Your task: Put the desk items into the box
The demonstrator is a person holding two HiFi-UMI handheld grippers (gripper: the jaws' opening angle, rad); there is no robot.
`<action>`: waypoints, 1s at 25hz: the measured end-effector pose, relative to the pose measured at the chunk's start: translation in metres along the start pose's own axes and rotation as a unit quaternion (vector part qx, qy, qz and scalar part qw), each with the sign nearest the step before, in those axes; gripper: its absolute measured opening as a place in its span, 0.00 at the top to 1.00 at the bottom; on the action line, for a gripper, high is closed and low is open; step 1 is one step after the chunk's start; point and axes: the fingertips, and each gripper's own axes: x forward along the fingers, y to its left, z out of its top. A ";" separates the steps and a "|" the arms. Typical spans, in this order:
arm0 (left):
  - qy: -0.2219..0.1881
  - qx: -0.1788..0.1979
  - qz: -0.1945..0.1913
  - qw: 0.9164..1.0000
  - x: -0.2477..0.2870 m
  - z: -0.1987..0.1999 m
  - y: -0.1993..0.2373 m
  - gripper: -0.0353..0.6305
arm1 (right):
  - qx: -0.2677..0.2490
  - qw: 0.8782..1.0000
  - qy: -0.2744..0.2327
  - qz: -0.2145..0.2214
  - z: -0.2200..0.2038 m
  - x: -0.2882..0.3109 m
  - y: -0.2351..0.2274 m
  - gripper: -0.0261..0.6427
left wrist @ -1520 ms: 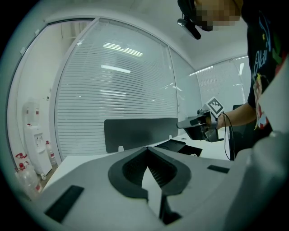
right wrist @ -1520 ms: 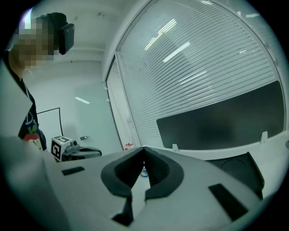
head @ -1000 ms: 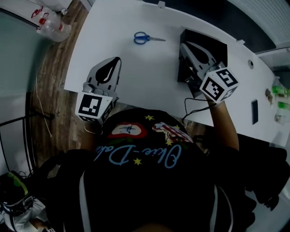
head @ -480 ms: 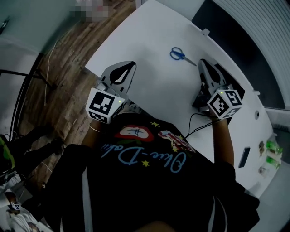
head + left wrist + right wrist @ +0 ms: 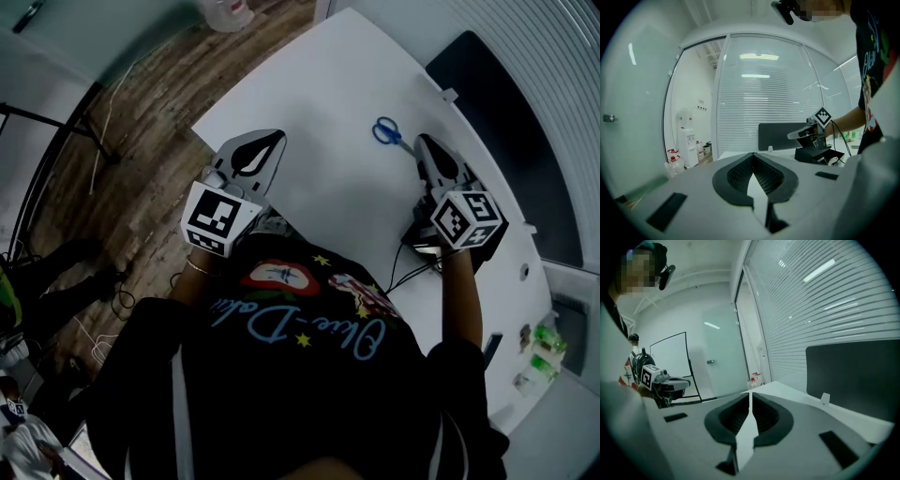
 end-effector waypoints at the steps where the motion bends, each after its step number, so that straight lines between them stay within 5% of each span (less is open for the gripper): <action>1: 0.000 -0.001 0.001 1.000 0.001 0.000 0.002 0.94 | -0.003 1.000 0.007 -0.001 -0.002 0.004 -0.002 0.94; 6: 0.004 -0.007 0.004 1.000 0.006 -0.005 0.013 0.94 | -0.019 0.999 0.044 -0.016 -0.018 0.021 -0.019 0.86; 25: 0.024 -0.009 -0.012 1.000 0.045 -0.011 0.034 0.94 | -0.104 0.983 0.154 0.007 -0.063 0.076 -0.043 0.85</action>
